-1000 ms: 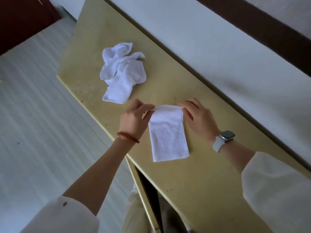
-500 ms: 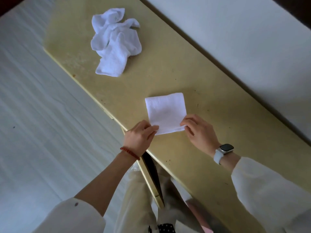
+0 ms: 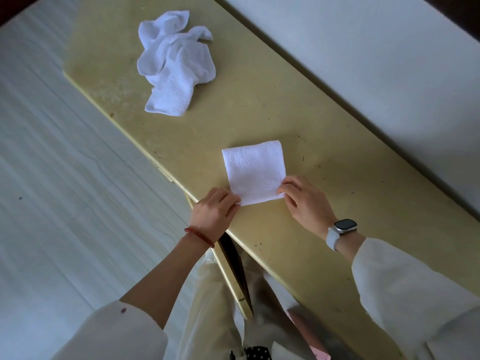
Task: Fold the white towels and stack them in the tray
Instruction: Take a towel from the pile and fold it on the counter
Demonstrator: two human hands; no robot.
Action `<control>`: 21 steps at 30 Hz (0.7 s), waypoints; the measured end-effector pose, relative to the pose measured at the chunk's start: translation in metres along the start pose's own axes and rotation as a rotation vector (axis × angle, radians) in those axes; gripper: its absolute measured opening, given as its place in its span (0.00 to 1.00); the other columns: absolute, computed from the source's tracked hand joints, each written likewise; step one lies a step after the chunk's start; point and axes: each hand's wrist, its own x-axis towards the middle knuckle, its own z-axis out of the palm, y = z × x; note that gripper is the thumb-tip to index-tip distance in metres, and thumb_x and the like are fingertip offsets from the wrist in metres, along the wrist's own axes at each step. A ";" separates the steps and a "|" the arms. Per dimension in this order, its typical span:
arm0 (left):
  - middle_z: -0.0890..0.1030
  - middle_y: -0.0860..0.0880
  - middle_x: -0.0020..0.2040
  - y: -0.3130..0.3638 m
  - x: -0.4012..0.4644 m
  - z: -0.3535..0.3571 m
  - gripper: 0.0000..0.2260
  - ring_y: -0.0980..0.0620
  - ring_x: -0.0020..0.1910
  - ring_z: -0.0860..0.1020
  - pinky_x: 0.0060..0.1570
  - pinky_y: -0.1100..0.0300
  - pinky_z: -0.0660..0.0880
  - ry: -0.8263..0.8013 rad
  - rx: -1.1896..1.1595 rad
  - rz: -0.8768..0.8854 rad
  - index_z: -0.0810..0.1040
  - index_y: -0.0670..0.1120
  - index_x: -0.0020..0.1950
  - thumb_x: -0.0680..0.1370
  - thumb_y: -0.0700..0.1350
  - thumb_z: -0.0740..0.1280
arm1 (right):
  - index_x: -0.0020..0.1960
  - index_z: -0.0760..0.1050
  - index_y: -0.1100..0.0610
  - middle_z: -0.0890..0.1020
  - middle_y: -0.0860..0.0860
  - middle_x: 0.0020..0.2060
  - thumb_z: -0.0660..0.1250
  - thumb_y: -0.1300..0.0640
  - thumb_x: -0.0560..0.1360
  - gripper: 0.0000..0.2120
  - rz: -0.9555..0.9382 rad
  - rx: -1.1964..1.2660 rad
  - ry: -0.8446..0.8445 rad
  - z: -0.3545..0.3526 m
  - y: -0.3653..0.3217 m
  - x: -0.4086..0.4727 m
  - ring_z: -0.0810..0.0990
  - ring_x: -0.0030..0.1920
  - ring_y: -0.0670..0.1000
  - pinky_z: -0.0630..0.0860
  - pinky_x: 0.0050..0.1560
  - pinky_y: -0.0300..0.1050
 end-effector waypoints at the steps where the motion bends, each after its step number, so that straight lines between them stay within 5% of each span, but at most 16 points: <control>1: 0.80 0.51 0.36 0.000 -0.001 0.000 0.08 0.57 0.42 0.72 0.25 0.66 0.70 0.005 0.004 0.009 0.82 0.45 0.39 0.72 0.45 0.64 | 0.44 0.75 0.57 0.78 0.52 0.44 0.56 0.62 0.72 0.09 -0.002 0.004 0.005 0.001 0.001 0.000 0.76 0.42 0.52 0.72 0.30 0.43; 5: 0.80 0.50 0.35 0.000 -0.003 0.000 0.09 0.55 0.41 0.72 0.27 0.66 0.69 0.013 0.012 0.042 0.82 0.44 0.38 0.73 0.44 0.64 | 0.45 0.76 0.59 0.78 0.54 0.44 0.56 0.63 0.73 0.10 -0.019 0.010 0.017 0.006 0.004 -0.003 0.72 0.45 0.51 0.74 0.34 0.46; 16: 0.80 0.50 0.35 -0.004 -0.004 0.004 0.08 0.54 0.41 0.71 0.28 0.65 0.69 0.009 0.044 0.071 0.80 0.44 0.35 0.72 0.40 0.64 | 0.44 0.69 0.59 0.68 0.51 0.45 0.55 0.62 0.72 0.05 -0.085 -0.073 -0.054 0.001 0.002 -0.009 0.66 0.37 0.50 0.60 0.20 0.37; 19: 0.79 0.50 0.35 -0.004 -0.003 0.002 0.07 0.52 0.40 0.73 0.29 0.64 0.70 -0.037 0.043 0.100 0.80 0.43 0.35 0.72 0.39 0.64 | 0.43 0.70 0.60 0.69 0.50 0.46 0.55 0.61 0.72 0.06 -0.096 -0.075 -0.070 0.002 0.003 -0.011 0.70 0.42 0.50 0.67 0.21 0.40; 21: 0.78 0.49 0.35 -0.001 0.000 -0.002 0.08 0.51 0.38 0.75 0.29 0.65 0.70 -0.088 0.030 0.083 0.79 0.43 0.35 0.72 0.41 0.64 | 0.43 0.73 0.60 0.73 0.51 0.46 0.57 0.60 0.72 0.07 -0.122 -0.077 -0.067 -0.002 0.003 -0.013 0.72 0.48 0.52 0.72 0.29 0.42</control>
